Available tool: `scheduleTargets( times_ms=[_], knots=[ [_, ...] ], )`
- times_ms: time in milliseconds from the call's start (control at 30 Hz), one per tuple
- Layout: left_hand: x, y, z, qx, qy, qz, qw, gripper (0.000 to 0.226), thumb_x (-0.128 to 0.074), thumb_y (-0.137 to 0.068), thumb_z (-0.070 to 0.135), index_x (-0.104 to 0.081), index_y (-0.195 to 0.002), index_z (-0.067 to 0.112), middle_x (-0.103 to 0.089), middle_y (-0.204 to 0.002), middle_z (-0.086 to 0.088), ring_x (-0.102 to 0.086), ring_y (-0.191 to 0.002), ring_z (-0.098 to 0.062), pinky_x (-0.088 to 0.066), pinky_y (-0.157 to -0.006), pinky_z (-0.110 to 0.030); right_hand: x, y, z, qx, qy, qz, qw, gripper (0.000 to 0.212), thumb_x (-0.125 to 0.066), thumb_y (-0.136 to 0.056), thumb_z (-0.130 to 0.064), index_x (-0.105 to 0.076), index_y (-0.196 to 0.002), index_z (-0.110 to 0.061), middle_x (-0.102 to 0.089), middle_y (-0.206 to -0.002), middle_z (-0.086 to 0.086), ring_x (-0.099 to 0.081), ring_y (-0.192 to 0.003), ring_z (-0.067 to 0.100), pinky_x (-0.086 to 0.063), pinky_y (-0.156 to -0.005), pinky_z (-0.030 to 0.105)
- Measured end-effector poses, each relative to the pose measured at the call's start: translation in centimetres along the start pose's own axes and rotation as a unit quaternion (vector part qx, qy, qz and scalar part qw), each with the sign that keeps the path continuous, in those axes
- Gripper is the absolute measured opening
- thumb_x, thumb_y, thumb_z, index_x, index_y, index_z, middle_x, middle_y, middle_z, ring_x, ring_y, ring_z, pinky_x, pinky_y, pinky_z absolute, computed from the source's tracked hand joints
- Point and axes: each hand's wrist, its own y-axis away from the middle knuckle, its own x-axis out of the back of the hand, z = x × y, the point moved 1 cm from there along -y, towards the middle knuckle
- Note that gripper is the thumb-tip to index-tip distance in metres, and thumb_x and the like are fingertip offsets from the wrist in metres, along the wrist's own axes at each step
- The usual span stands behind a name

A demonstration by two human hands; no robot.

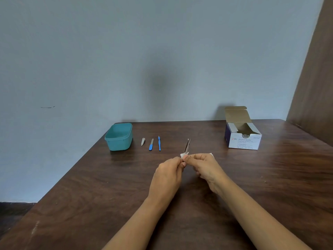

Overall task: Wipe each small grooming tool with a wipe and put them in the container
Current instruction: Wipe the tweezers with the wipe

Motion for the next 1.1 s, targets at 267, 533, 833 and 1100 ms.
scheduleTargets(
  times_ms=[267,533,833,1100],
  knots=[
    [-0.8,-0.1,0.1,-0.018,-0.021,-0.041,0.999,0.025,-0.047,-0.097,0.029,-0.058,-0.08,0.013,-0.059,-0.073,0.002,-0.055,-0.07,-0.015,-0.048,-0.067,-0.04,0.1,-1.3,0.7,0.051,0.019,0.132,0.99,0.032,-0.063,-0.09,-0.027,-0.071,-0.085,0.003,-0.064,-0.098,0.032,-0.061,-0.095,0.041,-0.052,-0.083,0.038],
    [-1.1,0.1,0.5,-0.034,-0.053,-0.065,0.996,0.027,-0.042,-0.096,0.034,-0.058,-0.087,0.014,-0.06,-0.079,0.002,-0.056,-0.075,-0.017,-0.049,-0.07,-0.041,1.4,-1.9,0.3,0.07,-0.027,0.206,0.976,0.038,-0.065,-0.087,-0.021,-0.055,-0.063,0.007,-0.035,-0.056,0.005,-0.031,-0.053,0.014,-0.032,-0.048,0.021],
    [-0.7,0.1,1.0,-0.046,-0.059,-0.042,0.996,0.028,-0.042,-0.097,0.032,-0.056,-0.084,0.012,-0.059,-0.076,0.001,-0.055,-0.071,-0.017,-0.047,-0.067,-0.039,1.9,-1.9,-0.1,0.012,-0.168,0.199,0.965,0.027,-0.067,-0.086,-0.017,-0.061,-0.06,-0.013,-0.051,-0.051,-0.015,-0.035,-0.049,0.004,-0.033,-0.045,0.014],
    [-0.7,0.1,2.0,-0.124,-0.249,0.006,0.96,0.021,-0.048,-0.077,0.023,-0.05,-0.056,0.023,-0.045,-0.049,0.009,-0.044,-0.039,-0.008,-0.022,-0.034,-0.02,2.2,-1.9,-0.2,-0.021,-0.187,0.229,0.955,0.025,-0.073,-0.079,-0.017,-0.062,-0.058,-0.012,-0.043,-0.057,-0.004,-0.031,-0.049,0.009,-0.029,-0.041,0.016]
  ],
)
